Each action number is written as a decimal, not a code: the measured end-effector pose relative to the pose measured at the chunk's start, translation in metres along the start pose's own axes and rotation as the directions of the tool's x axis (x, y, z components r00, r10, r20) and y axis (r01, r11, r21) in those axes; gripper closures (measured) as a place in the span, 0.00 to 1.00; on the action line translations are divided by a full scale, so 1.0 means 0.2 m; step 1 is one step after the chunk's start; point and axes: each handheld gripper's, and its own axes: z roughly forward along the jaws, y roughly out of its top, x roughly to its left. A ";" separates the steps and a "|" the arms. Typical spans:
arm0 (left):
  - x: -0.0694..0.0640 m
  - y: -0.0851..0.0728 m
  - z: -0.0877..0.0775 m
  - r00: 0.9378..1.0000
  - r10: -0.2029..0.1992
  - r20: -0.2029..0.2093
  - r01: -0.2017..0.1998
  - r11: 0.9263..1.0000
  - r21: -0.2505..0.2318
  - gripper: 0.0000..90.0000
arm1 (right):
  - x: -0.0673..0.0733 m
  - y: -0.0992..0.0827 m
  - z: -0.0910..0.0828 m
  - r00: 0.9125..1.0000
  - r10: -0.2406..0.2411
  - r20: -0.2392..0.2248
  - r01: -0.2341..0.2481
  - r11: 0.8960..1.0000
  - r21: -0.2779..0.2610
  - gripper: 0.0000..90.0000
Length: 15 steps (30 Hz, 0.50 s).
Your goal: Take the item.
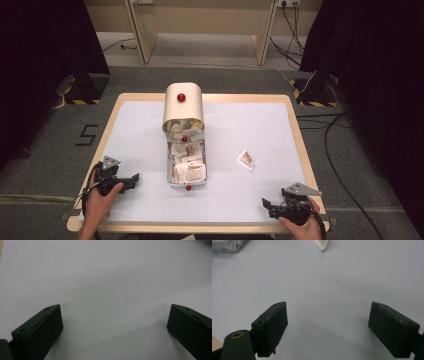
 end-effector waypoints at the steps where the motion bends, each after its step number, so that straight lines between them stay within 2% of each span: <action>1: 0.00 0.00 0.00 1.000 0.000 0.000 0.000 1.000 0.000 0.00 | 0.00 0.00 0.00 1.000 -0.005 0.004 0.005 1.000 0.001 0.18; 8: 0.00 0.00 0.00 1.000 0.000 0.000 0.000 1.000 0.000 0.00 | 0.02 -0.03 0.00 0.999 -0.039 0.015 0.038 0.999 0.024 0.18; 12: 0.00 0.00 0.00 1.000 0.000 0.000 0.000 1.000 0.000 0.00 | 0.03 -0.04 0.00 0.997 -0.070 0.029 0.069 0.997 0.024 0.17; 15: 0.00 0.00 0.00 1.000 0.001 0.000 -0.001 1.000 0.000 0.00 | 0.04 -0.05 0.00 0.992 -0.112 0.050 0.110 0.993 0.030 0.17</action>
